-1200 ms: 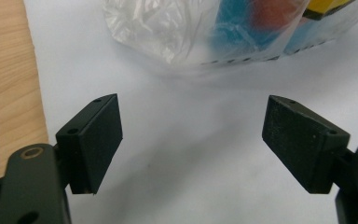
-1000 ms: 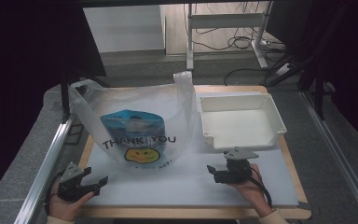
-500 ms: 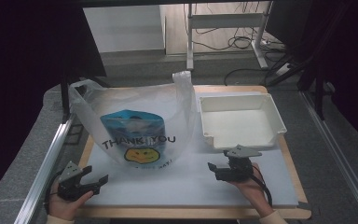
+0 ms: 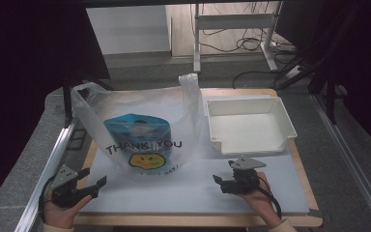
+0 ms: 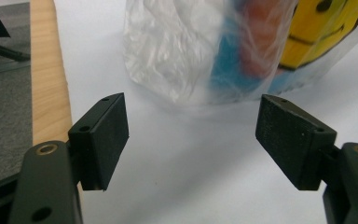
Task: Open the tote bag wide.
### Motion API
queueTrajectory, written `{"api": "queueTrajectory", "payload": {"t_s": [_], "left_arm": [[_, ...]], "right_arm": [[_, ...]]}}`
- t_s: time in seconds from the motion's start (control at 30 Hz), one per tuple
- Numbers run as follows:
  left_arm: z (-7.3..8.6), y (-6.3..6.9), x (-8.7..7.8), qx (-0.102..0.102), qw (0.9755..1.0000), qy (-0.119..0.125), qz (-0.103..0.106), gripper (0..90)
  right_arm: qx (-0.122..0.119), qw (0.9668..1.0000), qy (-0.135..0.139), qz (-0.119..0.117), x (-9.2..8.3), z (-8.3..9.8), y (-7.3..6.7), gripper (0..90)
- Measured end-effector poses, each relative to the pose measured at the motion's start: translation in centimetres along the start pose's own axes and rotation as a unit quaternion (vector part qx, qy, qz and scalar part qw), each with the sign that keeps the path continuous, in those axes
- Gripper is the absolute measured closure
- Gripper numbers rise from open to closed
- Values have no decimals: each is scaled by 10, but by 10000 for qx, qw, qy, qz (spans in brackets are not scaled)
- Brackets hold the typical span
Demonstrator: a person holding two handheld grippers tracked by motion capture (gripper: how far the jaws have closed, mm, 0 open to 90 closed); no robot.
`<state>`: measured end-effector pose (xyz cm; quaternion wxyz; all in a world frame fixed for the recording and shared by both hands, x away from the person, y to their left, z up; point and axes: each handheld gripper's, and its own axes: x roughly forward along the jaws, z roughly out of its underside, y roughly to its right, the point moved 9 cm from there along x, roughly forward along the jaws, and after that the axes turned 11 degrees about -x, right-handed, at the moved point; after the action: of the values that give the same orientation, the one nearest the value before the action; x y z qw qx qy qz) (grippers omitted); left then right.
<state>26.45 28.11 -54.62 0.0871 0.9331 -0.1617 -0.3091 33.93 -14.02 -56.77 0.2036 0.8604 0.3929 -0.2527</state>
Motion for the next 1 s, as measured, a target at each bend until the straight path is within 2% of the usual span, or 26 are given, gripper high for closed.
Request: {"api": "queueTrajectory", "payload": {"t_s": [0.07, 0.17, 0.3, 0.43, 0.73, 0.9, 1.0], "left_arm": [[-7, 2, -5, -64, 9999, 54, 82, 256], [-11, 4, -10, -33, 9999, 102, 115, 255], [-20, 6, -21, -99, 9995, 209, 216, 256], [-26, 10, -29, -189, 9992, 207, 294, 256], [-46, 17, -44, -210, 9983, 318, 451, 258], [-57, 18, -50, -262, 9977, 402, 486, 259], [-63, 20, -53, -213, 9977, 425, 484, 258]], "right_arm": [[28, 10000, -2, -38, 2, -1, -2, 197], [29, 10000, -30, -43, 3, -1, -2, 197], [-5, 10000, -43, -34, 3, -1, -3, 197], [38, 10000, -71, 13, 1, 1, -2, 197], [82, 9999, -103, 79, -4, 3, 0, 197], [-8, 9999, -110, 83, -6, 2, -2, 207], [6, 9999, -99, 84, -6, 2, -2, 207]]}}
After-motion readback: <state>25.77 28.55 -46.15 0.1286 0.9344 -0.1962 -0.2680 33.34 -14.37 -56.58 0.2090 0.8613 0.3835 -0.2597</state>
